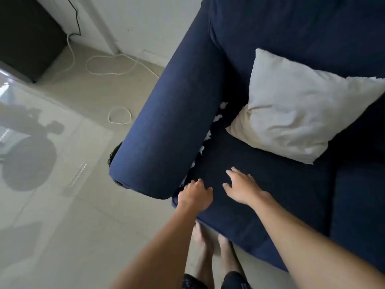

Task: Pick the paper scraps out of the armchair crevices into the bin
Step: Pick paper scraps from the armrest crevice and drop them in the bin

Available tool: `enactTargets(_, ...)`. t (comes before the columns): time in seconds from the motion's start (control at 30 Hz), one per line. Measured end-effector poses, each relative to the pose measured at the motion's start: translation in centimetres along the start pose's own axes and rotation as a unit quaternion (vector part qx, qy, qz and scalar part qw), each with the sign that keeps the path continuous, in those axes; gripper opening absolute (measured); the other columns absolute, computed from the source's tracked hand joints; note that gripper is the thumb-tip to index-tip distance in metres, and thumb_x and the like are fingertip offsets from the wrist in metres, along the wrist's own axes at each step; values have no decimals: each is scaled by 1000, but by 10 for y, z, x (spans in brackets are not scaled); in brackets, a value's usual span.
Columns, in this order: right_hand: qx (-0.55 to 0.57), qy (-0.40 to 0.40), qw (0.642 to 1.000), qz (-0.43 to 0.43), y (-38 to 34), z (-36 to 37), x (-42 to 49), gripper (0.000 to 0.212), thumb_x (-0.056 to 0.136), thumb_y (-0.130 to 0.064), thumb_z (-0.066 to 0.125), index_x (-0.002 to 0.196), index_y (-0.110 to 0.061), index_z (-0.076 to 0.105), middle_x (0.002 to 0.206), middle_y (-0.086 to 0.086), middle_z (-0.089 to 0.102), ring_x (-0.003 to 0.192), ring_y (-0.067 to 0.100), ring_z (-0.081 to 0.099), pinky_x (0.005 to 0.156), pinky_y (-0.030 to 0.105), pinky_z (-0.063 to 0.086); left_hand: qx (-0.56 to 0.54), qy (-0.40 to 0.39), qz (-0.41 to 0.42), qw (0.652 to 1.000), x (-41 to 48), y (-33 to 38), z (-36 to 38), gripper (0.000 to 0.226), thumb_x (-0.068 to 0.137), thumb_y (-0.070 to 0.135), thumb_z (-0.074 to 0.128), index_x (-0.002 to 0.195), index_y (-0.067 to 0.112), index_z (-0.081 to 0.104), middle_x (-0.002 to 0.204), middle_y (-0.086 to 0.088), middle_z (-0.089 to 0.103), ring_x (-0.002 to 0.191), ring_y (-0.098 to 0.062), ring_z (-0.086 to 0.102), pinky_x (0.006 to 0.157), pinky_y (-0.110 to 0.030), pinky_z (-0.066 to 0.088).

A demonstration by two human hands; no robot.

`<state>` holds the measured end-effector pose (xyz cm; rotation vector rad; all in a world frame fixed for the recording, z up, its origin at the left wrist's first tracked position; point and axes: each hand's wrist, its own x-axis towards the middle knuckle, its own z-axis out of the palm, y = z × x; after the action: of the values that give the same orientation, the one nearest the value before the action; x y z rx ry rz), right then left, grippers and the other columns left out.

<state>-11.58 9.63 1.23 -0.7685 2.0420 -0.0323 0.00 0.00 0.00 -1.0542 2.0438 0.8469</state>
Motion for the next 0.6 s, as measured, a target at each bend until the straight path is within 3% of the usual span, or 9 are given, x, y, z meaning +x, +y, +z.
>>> enactTargets(0.27,-35,-25,997,-59,-22,48,68,55,97,-24,46,149,-10,29,160,10,19,145,27,28,116,41,29,-89,20,-61,994,60,-51,44,71,93,45,44,152,16,17,149,-15,39,133,-35,42,108,-45,37)
enactTargets(0.43,-47,-12,994,-98,-36,66,104,55,96,-18,47,148,-15,31,160,9,19,144,30,28,114,42,34,-124,51,-68,989,81,-72,69,74,91,40,50,153,21,14,148,-13,40,132,-35,44,105,-44,41)
enactTargets(0.6,-104,-17,987,-119,-45,72,129,59,93,-11,48,148,-24,30,162,7,12,140,34,29,110,47,35,-144,86,-61,984,95,-78,79,75,92,37,52,154,21,13,154,-8,34,139,-31,36,112,-40,34)
